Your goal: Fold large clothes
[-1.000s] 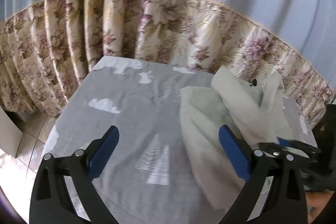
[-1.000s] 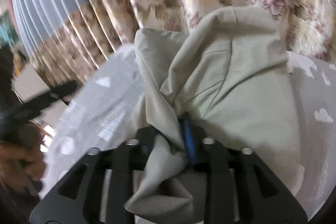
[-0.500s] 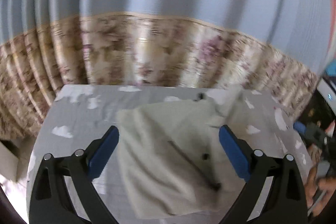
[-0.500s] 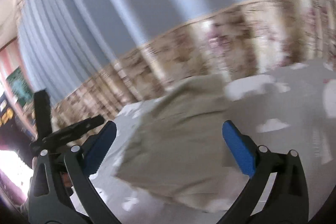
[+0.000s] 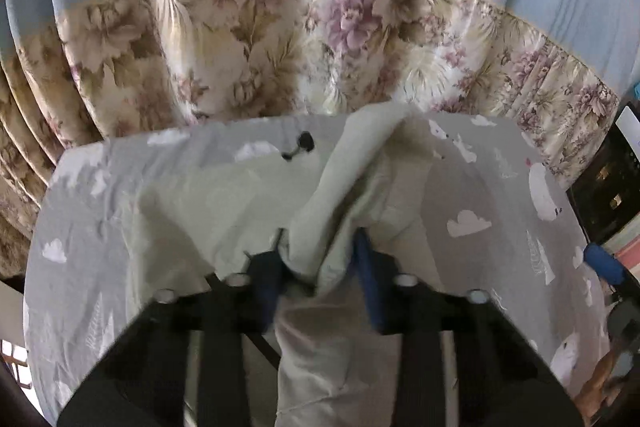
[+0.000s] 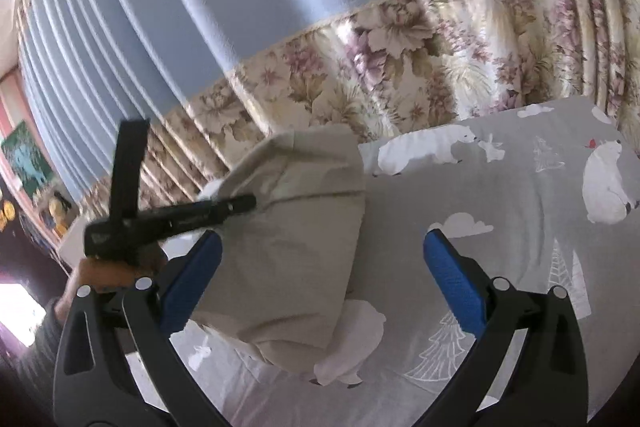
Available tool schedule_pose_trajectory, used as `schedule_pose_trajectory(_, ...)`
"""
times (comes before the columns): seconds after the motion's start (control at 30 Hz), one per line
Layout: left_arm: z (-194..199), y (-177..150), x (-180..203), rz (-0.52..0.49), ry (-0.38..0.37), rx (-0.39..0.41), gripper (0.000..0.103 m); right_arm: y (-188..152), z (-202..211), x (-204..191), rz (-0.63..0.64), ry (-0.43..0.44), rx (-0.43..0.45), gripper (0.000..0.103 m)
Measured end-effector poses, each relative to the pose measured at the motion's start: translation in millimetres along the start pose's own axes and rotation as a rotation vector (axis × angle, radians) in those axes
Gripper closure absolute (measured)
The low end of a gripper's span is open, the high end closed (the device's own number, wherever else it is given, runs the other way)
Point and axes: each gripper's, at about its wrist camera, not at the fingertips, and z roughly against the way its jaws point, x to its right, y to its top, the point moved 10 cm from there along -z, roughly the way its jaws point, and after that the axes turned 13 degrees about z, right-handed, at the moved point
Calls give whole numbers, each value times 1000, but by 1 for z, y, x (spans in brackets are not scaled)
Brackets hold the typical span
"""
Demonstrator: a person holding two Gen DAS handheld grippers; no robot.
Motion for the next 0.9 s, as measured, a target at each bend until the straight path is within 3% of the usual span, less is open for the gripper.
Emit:
schedule_pose_trajectory(0.13,17,5,-16,-16,20,40,92,-6,-29,-22,70,-10,-51,3)
schedule_pose_trajectory(0.33,58,10,-79,-66,150,129,93,-6,-75,-67,177,-18,-98,3)
schedule_pose_trajectory(0.4,54,4,-106,-59,195,115,92,-13,-94,-85,218,-19,-127,3)
schedule_pose_trajectory(0.53,24,-20,-148,-24,216,43,89,-44,-133,-109,337,-62,-225,3)
schedule_pose_trajectory(0.63,3,-41,-166,18,189,1,77,-74,-156,-104,429,-147,-294,3)
schedule_pose_trajectory(0.8,8,-59,-177,72,170,39,40,-92,-166,-81,336,-143,-316,3)
schedule_pose_trajectory(0.9,21,-58,-178,84,195,65,38,-89,-159,-85,348,-159,-304,3)
